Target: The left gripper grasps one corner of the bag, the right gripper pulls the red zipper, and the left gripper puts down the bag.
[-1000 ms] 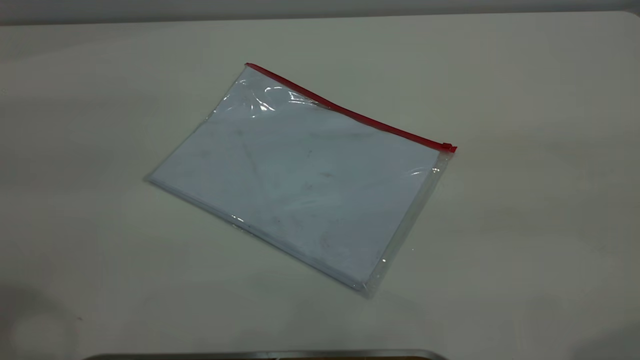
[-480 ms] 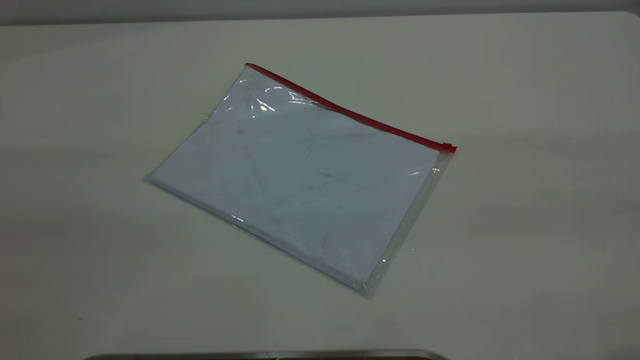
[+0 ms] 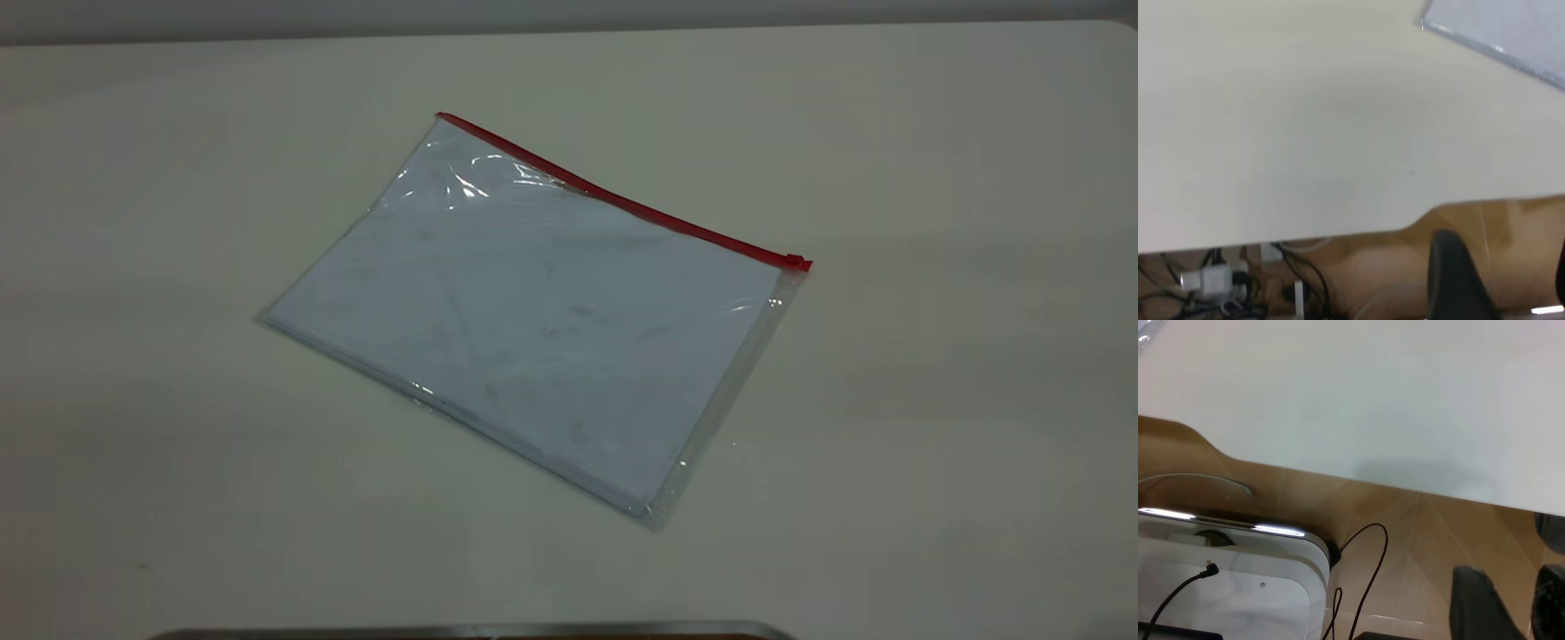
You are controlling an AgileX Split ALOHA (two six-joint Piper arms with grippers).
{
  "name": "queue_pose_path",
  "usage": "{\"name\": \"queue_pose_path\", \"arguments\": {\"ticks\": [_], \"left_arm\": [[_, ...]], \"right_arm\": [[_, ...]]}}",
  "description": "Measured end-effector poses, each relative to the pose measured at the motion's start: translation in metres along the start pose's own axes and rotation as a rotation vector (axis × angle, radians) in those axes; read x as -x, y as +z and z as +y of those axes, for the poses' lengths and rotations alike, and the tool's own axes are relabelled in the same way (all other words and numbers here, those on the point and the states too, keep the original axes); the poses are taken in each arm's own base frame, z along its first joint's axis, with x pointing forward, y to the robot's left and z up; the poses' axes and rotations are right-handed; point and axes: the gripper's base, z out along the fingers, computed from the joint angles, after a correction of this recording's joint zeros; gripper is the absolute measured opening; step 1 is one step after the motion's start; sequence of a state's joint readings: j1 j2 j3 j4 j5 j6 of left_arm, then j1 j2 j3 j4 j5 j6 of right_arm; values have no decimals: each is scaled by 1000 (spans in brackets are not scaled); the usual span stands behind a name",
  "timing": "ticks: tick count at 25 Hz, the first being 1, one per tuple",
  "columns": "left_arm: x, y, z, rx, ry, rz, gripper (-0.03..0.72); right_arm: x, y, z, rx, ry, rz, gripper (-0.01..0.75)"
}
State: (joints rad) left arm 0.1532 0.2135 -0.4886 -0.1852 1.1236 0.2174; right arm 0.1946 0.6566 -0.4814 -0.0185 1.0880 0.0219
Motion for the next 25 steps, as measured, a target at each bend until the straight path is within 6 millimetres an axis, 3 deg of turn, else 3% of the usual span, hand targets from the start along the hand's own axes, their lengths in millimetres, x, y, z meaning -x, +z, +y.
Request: {"name": "queue_pose_path", "arguments": {"ticks": [7,11,20,25], "left_arm": [[-9,-8,-3,12,14,-76,432],[-13,-10,-4,16,18,-102,432],[-26,-19,-8,33,37,-204,432],[-26,-19,-7,22,48,-204,432]], "right_arm": [[0,-1,0,0,0,-4,233],[-8,-11,-2,-8,28,-92,236],[-58,-52,-2,-32,64,-508,236],[-78,-59,-1,-36,64,-631,236]]}}
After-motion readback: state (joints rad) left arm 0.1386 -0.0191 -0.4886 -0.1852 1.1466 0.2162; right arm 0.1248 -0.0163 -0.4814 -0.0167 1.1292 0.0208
